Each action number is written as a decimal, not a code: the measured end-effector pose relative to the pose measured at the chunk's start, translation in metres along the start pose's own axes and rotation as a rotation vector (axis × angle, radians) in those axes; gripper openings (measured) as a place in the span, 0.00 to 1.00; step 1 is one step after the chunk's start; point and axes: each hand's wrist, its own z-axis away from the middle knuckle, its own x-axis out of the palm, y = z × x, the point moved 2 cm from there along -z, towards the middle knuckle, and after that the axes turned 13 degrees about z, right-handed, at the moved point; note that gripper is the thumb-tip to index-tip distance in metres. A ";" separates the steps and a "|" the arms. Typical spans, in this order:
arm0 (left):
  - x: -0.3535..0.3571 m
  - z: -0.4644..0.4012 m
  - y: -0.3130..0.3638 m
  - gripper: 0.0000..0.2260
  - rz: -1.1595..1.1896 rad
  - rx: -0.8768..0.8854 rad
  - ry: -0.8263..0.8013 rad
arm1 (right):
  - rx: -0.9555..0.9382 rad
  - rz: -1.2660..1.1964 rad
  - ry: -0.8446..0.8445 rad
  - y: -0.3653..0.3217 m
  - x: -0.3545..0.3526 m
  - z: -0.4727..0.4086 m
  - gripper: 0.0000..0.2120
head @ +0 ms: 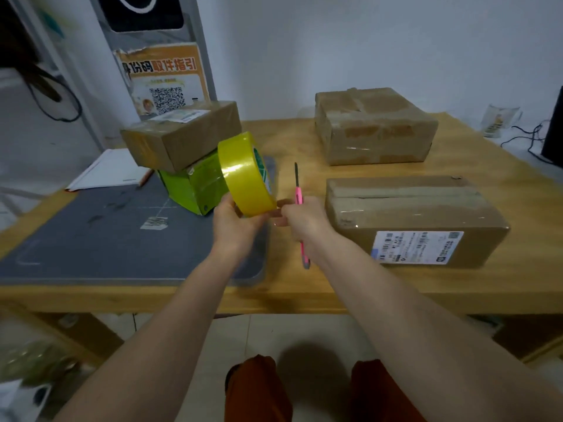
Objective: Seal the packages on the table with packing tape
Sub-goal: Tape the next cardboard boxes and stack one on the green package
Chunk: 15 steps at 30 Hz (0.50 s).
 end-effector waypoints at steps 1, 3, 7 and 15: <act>-0.010 -0.001 -0.004 0.20 -0.028 -0.001 0.000 | 0.014 -0.016 -0.030 0.003 0.009 0.000 0.05; -0.026 0.000 -0.015 0.20 -0.070 -0.026 0.000 | 0.011 0.016 -0.050 0.009 0.026 0.001 0.03; -0.048 0.000 -0.035 0.16 -0.087 -0.077 0.008 | 0.001 0.079 -0.019 0.018 0.055 -0.008 0.10; -0.056 -0.004 -0.039 0.20 -0.100 -0.041 -0.161 | 0.078 0.265 0.121 0.025 0.069 -0.037 0.12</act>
